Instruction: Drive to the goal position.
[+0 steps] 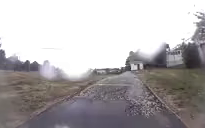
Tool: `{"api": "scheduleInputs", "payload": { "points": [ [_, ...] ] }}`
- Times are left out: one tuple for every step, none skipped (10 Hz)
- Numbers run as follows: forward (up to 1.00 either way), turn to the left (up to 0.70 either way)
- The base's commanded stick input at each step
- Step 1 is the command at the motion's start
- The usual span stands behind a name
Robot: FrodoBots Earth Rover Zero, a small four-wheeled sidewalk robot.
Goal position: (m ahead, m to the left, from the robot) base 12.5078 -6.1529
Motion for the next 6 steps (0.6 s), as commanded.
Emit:
{"api": "scheduleInputs", "payload": {
  "points": [
    [0.85,-0.13],
    [0.85,-0.27],
    [0.85,-0.34],
    [0.85,-0.34],
    [0.85,0.0],
    [0.85,0.0]
  ]
}}
